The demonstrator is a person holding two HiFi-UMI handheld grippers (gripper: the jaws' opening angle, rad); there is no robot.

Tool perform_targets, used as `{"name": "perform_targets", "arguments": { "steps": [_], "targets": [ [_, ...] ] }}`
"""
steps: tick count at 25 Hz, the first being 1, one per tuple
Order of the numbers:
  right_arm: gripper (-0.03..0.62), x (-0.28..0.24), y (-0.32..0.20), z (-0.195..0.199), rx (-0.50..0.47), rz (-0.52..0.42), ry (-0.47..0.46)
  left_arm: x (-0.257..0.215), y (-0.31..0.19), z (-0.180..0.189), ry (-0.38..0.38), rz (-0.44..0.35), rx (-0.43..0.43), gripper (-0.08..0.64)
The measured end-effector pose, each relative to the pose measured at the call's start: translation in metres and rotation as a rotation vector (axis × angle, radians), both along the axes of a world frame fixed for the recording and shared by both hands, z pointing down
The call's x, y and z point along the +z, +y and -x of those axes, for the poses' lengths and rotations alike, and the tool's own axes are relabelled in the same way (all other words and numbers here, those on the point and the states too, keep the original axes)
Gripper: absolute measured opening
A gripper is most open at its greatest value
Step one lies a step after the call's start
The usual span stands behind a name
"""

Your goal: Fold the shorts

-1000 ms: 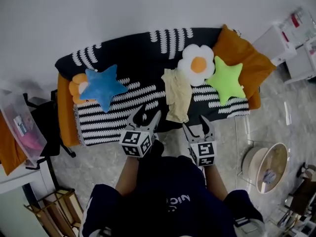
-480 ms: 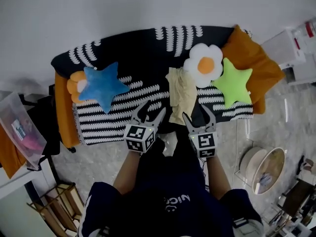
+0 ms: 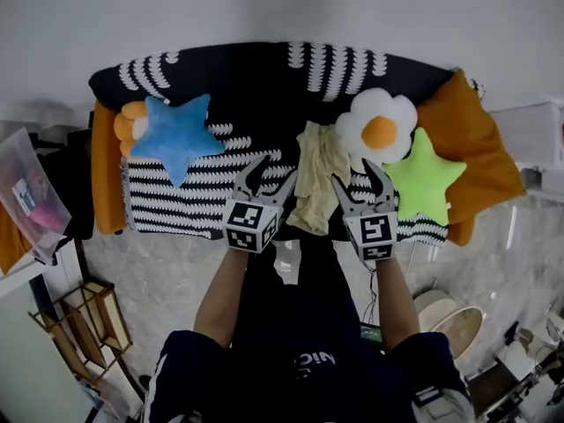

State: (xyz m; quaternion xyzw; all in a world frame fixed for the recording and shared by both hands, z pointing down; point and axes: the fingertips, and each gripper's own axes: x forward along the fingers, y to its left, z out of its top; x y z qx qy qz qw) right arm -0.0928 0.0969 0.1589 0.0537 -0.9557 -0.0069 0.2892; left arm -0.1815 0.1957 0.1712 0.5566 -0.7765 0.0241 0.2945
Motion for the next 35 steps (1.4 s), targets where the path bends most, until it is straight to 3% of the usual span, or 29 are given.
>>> {"name": "perform_targets", "arguments": {
  "steps": [6, 16, 20, 25, 29, 32, 35],
  "targets": [
    [0.282, 0.039, -0.067, 0.058, -0.115, -0.014, 0.04, 0.048, -0.063, 0.036, -0.028, 0.082, 0.029, 0.256],
    [0.27, 0.143, -0.092, 0.117, -0.315, 0.023, 0.172, 0.158, -0.115, 0.068, 0.01, 0.252, 0.113, 0.253],
    [0.261, 0.184, -0.104, 0.13, -0.342, 0.023, 0.202, 0.213, -0.139, 0.083, 0.01, 0.306, 0.192, 0.247],
    [0.256, 0.224, -0.125, 0.137, -0.334, 0.03, 0.221, 0.281, -0.169, 0.079, 0.003, 0.405, 0.369, 0.244],
    [0.253, 0.242, -0.135, 0.137, -0.309, 0.058, 0.206, 0.336, -0.173, 0.068, 0.066, 0.502, 0.5, 0.23],
    [0.25, 0.254, -0.138, 0.133, -0.313, 0.068, 0.208, 0.367, -0.171, 0.07, 0.147, 0.546, 0.491, 0.229],
    [0.249, 0.266, -0.14, 0.127, -0.321, 0.072, 0.219, 0.386, -0.173, 0.075, 0.17, 0.568, 0.465, 0.212]
  ]
}}
